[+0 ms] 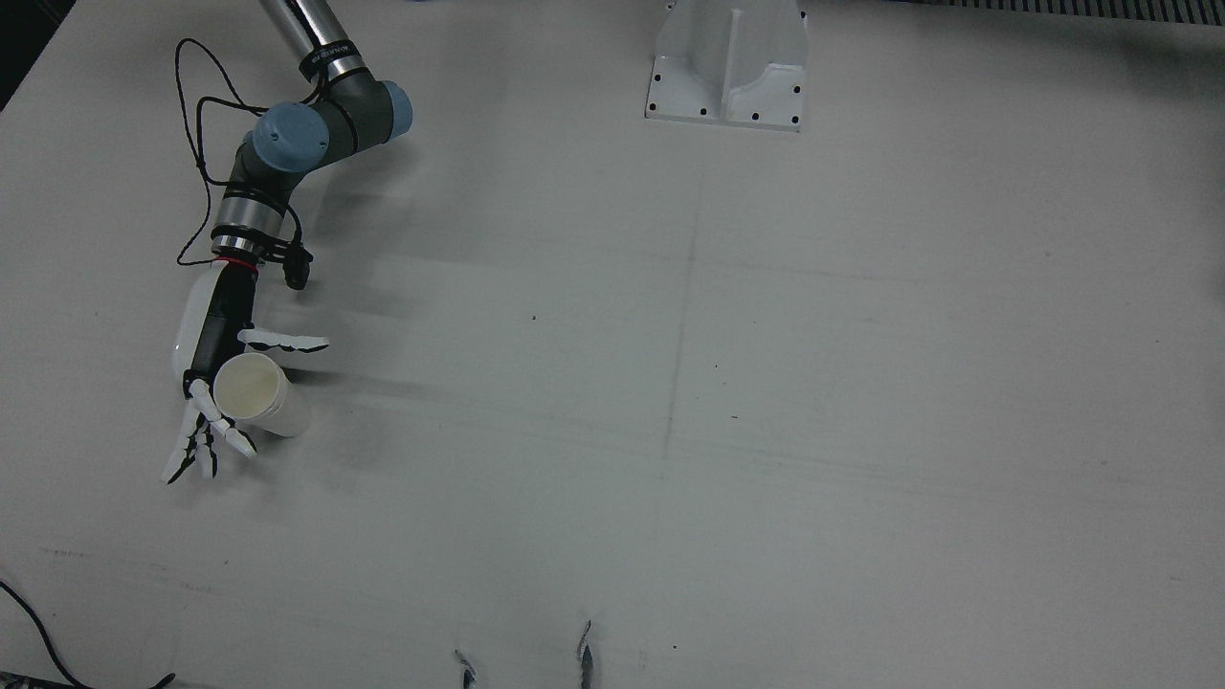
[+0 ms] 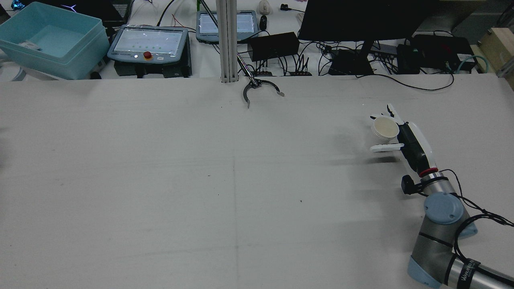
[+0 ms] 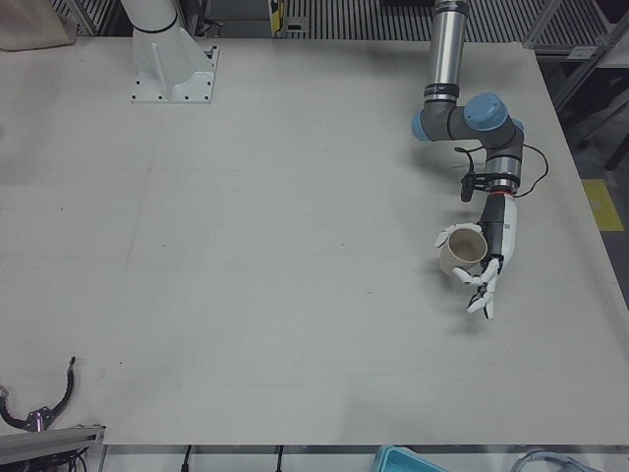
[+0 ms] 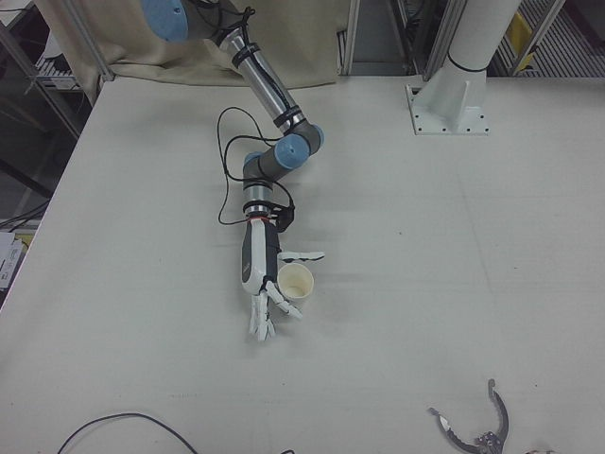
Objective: Pour water
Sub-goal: 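Close the right hand around the white paper cup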
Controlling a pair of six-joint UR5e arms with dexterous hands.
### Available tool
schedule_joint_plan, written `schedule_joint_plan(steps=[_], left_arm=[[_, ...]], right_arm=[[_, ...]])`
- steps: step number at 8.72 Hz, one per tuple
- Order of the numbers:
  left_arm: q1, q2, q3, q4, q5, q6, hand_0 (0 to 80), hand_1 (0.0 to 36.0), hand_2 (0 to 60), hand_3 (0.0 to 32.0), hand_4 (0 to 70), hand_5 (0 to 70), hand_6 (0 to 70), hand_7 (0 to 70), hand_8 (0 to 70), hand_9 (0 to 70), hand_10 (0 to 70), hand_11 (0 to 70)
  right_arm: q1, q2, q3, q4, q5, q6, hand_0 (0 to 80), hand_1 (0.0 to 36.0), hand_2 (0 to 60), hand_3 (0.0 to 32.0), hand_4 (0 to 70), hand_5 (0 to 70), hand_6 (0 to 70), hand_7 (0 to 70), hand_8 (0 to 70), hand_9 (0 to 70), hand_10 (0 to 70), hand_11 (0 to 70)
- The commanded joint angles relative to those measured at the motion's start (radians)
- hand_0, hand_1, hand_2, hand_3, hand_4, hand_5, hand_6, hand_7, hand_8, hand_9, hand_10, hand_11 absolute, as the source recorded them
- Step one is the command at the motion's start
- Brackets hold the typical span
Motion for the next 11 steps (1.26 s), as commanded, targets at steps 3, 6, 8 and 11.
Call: schedule_joint_plan(steps=[3,6,8,11], left_arm=[[-0.002,-0.005,0.001,0.017,-0.002,0.006,57.1,36.0,60.0,0.0,32.0,70.0,4.6,25.2,1.2,3.9,8.2,15.2],[-0.001,-0.021,0.000,0.028,-0.002,0.010,57.5,36.0,60.0,0.0,32.2,70.0,4.9,25.5,1.3,4.1,8.4,15.6],[-0.001,-0.021,0.001,0.028,-0.005,0.012,57.6,36.0,60.0,0.0,32.0,70.0,4.8,25.5,1.3,4.1,8.3,15.5],[0.001,-0.023,-0.031,0.040,0.000,0.013,60.8,36.0,60.0,0.0,34.1,70.0,5.6,26.7,1.3,4.1,8.1,15.3]], right_arm=[[0.015,0.003,0.000,-0.002,-0.001,-0.023,54.0,13.1,3.8,0.0,26.9,33.0,16.7,31.6,24.4,37.9,9.5,15.3],[0.030,0.003,0.000,-0.006,-0.004,-0.043,53.7,12.1,7.2,0.0,29.4,46.0,29.8,37.6,34.4,47.9,12.3,19.3],[0.033,0.003,0.000,-0.011,-0.007,-0.064,54.2,14.1,15.1,0.0,28.4,57.2,34.2,38.7,37.4,50.7,12.8,20.1],[0.088,0.000,0.012,-0.011,-0.024,-0.071,53.6,15.2,21.4,0.0,26.1,63.5,36.6,39.7,38.7,51.8,13.4,21.0]])
